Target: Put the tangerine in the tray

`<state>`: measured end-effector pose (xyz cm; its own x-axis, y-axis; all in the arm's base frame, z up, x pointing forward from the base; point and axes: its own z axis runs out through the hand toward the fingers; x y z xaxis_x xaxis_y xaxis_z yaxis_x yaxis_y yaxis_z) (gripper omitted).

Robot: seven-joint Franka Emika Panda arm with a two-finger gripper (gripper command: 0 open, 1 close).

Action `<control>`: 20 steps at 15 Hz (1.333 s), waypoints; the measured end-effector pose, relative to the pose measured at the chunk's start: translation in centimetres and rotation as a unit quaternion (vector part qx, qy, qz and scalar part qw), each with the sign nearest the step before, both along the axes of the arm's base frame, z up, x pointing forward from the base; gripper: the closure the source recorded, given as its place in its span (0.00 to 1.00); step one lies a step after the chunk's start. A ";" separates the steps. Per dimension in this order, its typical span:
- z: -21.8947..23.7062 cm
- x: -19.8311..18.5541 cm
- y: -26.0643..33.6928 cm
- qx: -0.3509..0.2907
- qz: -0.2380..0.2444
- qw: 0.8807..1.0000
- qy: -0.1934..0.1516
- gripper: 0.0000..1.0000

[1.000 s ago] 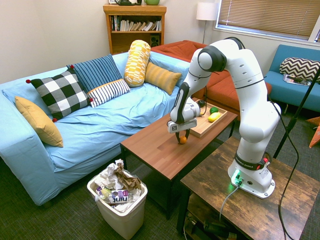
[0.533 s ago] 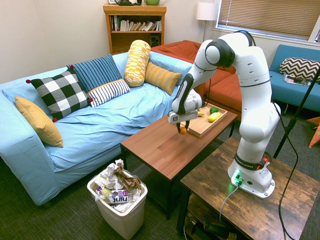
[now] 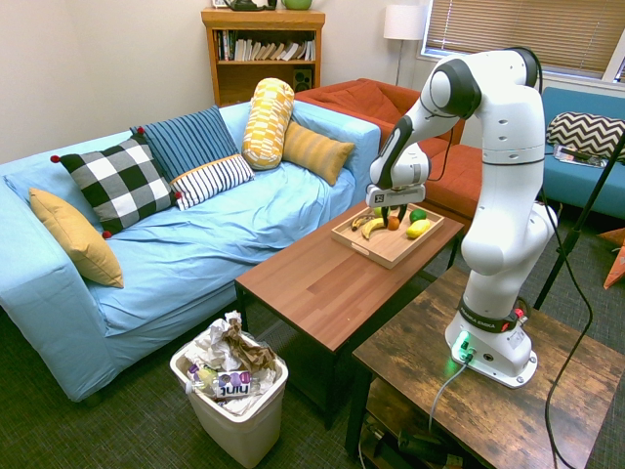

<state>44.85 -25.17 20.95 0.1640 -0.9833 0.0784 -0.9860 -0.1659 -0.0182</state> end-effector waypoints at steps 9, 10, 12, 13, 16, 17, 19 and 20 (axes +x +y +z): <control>-7.2 2.1 -5.2 0.013 -0.037 0.999 0.017 1.00; -7.7 2.4 -5.4 0.013 -0.038 0.999 0.017 1.00; -8.7 2.9 -5.8 0.015 -0.037 0.999 0.018 1.00; -9.3 3.1 -5.9 0.016 -0.036 0.999 0.019 1.00; -10.5 3.8 -5.8 0.018 -0.033 0.999 0.021 1.00; -10.7 4.0 -5.7 0.020 -0.032 0.999 0.021 0.00; -11.0 4.0 -5.5 0.022 -0.030 0.999 0.022 0.00; -11.0 4.0 -5.5 0.022 -0.029 0.999 0.021 0.00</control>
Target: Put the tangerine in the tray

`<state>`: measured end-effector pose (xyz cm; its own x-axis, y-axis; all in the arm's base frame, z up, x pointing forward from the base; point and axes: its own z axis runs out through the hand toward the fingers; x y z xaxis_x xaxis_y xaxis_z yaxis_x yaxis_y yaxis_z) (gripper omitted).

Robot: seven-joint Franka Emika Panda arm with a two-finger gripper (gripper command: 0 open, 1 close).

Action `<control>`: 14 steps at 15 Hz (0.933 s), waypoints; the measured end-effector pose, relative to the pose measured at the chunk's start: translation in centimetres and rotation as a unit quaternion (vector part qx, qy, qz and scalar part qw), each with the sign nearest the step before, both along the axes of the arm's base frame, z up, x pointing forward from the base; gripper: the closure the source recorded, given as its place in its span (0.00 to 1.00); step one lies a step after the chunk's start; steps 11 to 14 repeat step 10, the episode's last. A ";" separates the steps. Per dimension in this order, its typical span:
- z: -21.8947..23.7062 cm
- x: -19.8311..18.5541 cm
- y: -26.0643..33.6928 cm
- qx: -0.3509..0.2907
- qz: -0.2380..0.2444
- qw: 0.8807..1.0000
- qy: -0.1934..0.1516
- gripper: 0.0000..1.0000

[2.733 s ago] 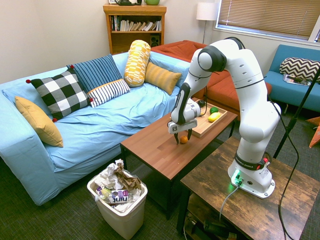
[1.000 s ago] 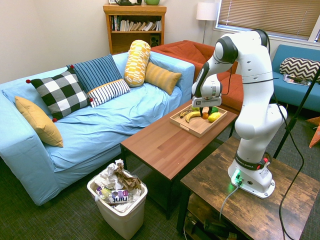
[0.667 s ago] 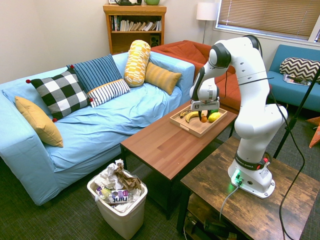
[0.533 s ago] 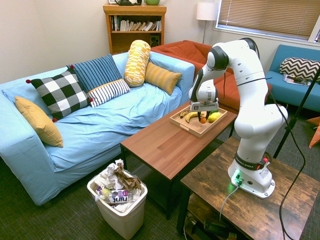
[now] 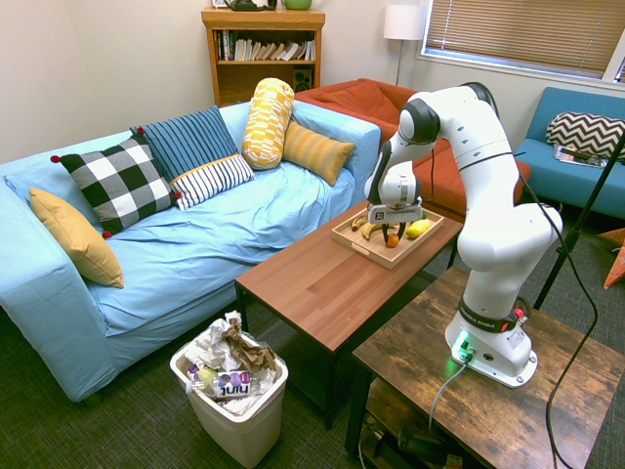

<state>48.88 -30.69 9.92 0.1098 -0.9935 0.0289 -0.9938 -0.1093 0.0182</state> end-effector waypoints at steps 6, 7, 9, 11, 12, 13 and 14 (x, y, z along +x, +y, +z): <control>0.0 0.0 0.0 0.006 0.007 1.000 -0.005 0.00; 0.4 0.0 -0.2 0.005 0.007 1.000 -0.008 0.00; 2.1 -0.1 -1.0 -0.001 0.006 1.000 -0.019 0.00; 3.3 -0.4 -1.5 -0.005 0.005 1.000 -0.025 0.00; 3.3 -0.4 -1.5 -0.005 0.005 1.000 -0.025 0.00; 3.3 -0.4 -1.5 -0.005 0.005 1.000 -0.025 0.00; 3.3 -0.4 -1.5 -0.005 0.005 1.000 -0.025 0.00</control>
